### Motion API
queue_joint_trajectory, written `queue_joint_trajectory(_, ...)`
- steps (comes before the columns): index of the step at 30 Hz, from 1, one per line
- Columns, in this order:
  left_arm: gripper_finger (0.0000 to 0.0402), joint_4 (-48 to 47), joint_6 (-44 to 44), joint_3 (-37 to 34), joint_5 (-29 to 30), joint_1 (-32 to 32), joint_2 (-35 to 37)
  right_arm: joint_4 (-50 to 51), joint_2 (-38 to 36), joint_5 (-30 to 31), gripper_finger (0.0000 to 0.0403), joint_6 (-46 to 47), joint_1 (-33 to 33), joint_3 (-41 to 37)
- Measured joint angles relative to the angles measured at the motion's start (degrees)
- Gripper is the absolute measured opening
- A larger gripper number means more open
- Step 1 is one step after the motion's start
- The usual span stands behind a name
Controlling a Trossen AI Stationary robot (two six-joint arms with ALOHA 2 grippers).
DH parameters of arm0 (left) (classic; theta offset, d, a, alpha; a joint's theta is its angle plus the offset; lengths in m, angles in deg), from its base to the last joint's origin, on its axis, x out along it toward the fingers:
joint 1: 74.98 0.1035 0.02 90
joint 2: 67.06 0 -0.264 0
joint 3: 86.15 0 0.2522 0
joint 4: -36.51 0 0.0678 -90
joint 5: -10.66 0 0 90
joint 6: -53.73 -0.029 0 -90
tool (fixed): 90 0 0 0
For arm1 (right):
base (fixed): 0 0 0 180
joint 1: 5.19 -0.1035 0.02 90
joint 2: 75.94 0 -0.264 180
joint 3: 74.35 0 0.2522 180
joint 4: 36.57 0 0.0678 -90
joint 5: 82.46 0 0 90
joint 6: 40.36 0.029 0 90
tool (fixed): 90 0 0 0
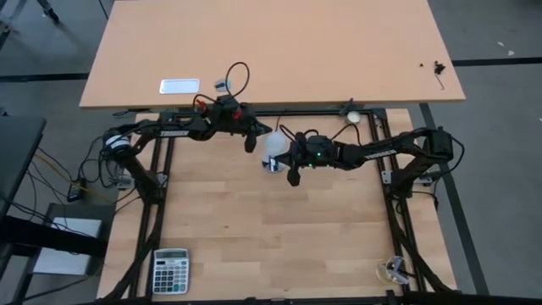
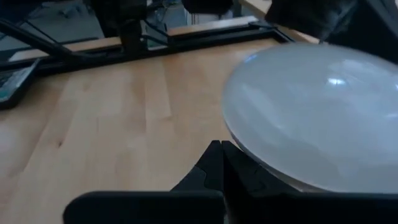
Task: Screw lightbulb
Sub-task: Remove the lightbulb from the silver lamp socket
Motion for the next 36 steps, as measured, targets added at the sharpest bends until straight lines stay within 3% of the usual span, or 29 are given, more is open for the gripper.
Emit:
queue_joint_trajectory(14,0.0000,-2.4,0.1,-2.2,-0.6,-0.4,1.6,4.6,-0.6,0.5,0.0004,-0.1,3.0,-0.1)
queue_joint_trajectory(27,0.0000,-3.9,1.6,-9.8,-0.9,-4.4,11.2,6.6,-0.6,3.2,0.0005,0.0,6.5,0.1)
queue_joint_trajectory(36,0.0000,-2.4,1.5,-11.0,6.4,-9.4,13.2,7.6,-0.6,2.2,0.0005,0.0,7.7,0.1)
